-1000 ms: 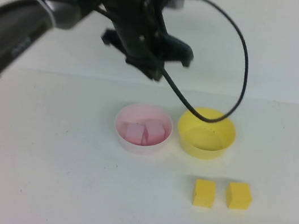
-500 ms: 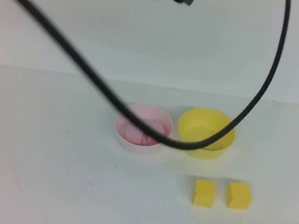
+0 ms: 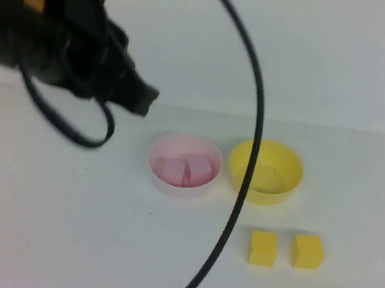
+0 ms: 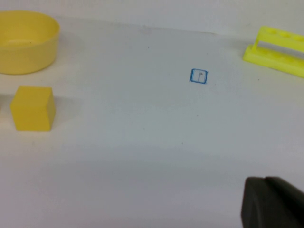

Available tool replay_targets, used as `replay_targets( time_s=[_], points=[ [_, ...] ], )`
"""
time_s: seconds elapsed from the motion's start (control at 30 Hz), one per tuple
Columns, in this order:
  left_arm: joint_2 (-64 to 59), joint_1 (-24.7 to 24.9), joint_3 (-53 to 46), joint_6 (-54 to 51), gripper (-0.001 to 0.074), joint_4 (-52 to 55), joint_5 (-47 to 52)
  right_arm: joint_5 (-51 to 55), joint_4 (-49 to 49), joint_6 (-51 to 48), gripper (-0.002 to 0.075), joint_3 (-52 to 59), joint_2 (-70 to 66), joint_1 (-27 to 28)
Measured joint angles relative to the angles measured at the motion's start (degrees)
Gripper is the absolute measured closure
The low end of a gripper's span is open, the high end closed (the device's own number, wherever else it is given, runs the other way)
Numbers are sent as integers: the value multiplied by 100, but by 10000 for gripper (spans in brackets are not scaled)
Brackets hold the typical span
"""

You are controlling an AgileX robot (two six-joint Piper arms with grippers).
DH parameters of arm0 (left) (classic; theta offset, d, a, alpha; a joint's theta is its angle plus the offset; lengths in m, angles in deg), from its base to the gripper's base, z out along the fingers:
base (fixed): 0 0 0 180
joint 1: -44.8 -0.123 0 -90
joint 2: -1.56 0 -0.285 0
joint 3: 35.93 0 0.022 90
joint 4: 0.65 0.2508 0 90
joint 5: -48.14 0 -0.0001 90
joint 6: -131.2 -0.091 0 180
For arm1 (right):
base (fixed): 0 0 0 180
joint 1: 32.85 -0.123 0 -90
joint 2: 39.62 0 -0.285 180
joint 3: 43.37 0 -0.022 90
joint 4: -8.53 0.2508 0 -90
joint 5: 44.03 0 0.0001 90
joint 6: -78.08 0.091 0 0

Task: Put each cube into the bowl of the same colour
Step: Pick up all the yellow cubes and place them in the yellow bowl

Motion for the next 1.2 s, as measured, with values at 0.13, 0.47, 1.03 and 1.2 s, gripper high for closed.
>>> replay_targets(
  time_s=[0.13, 0.47, 1.03, 1.2],
  points=[
    [733, 0, -1468, 47, 735, -300, -531, 0, 0, 0, 728, 0, 0, 0],
    [2422, 0, -3318, 108, 735, -926, -751, 0, 0, 0, 728, 0, 0, 0],
    [3489, 0, -3763, 82, 735, 70, 1378, 0, 0, 0, 728, 0, 0, 0],
    [3612, 0, -3822, 398, 735, 989, 319, 0, 0, 0, 728, 0, 0, 0]
  ],
)
